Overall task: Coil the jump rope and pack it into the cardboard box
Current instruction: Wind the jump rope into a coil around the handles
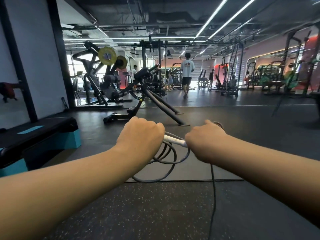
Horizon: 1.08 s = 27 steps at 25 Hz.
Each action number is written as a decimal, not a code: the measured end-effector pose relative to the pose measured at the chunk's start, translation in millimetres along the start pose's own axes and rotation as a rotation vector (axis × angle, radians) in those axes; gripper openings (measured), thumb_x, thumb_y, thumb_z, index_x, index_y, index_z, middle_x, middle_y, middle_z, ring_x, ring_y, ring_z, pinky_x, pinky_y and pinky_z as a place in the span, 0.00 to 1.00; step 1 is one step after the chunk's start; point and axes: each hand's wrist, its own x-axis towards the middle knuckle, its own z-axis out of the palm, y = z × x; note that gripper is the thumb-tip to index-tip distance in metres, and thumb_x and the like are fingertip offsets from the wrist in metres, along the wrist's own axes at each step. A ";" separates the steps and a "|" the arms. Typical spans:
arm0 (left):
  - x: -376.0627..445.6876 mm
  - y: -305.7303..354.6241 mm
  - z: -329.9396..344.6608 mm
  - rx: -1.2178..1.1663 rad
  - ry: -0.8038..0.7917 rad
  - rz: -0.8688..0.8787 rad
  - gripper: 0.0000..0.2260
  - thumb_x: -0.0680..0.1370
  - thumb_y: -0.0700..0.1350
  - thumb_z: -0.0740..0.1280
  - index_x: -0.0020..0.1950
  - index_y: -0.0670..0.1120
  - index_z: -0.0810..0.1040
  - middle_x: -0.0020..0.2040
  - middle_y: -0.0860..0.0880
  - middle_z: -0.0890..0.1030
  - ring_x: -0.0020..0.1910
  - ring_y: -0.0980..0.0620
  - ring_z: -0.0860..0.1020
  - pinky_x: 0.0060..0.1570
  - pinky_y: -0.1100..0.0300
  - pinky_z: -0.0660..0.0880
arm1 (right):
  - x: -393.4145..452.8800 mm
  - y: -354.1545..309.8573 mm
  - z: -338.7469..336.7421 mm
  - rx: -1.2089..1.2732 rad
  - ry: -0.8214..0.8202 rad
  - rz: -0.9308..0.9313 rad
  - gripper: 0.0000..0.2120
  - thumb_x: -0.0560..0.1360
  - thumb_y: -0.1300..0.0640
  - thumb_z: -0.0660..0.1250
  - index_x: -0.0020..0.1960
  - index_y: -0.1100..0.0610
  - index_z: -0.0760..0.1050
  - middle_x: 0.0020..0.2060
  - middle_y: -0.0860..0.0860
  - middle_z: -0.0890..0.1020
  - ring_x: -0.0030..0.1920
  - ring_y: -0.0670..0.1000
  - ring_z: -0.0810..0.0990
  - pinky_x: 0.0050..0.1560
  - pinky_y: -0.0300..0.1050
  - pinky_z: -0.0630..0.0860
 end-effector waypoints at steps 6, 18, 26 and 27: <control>-0.1 -22.8 13.5 -0.160 -0.102 -0.228 0.05 0.80 0.38 0.57 0.49 0.48 0.65 0.37 0.51 0.70 0.37 0.45 0.70 0.29 0.55 0.60 | 5.7 22.7 34.1 0.467 -0.026 0.209 0.14 0.78 0.61 0.59 0.62 0.53 0.75 0.61 0.56 0.78 0.61 0.62 0.79 0.57 0.52 0.75; 16.0 -52.7 52.8 -0.731 -0.092 -0.667 0.08 0.82 0.49 0.58 0.52 0.50 0.77 0.46 0.46 0.80 0.44 0.41 0.77 0.40 0.54 0.71 | 10.1 24.0 81.1 1.822 -0.081 0.257 0.13 0.84 0.65 0.55 0.59 0.62 0.79 0.27 0.50 0.67 0.18 0.47 0.61 0.19 0.40 0.67; 47.9 5.5 28.9 -2.141 -0.043 -1.103 0.16 0.83 0.55 0.61 0.52 0.42 0.74 0.38 0.47 0.75 0.40 0.44 0.81 0.42 0.47 0.81 | 21.6 -32.9 57.0 2.381 0.102 -0.086 0.42 0.53 0.26 0.78 0.59 0.52 0.83 0.34 0.47 0.71 0.30 0.45 0.62 0.32 0.43 0.59; 51.8 14.2 21.1 -2.238 -0.056 -1.134 0.17 0.83 0.55 0.60 0.49 0.42 0.73 0.37 0.46 0.75 0.39 0.43 0.81 0.45 0.45 0.80 | 25.1 -48.6 55.4 2.304 0.189 -0.087 0.40 0.52 0.26 0.78 0.57 0.48 0.83 0.36 0.47 0.75 0.32 0.45 0.67 0.34 0.43 0.62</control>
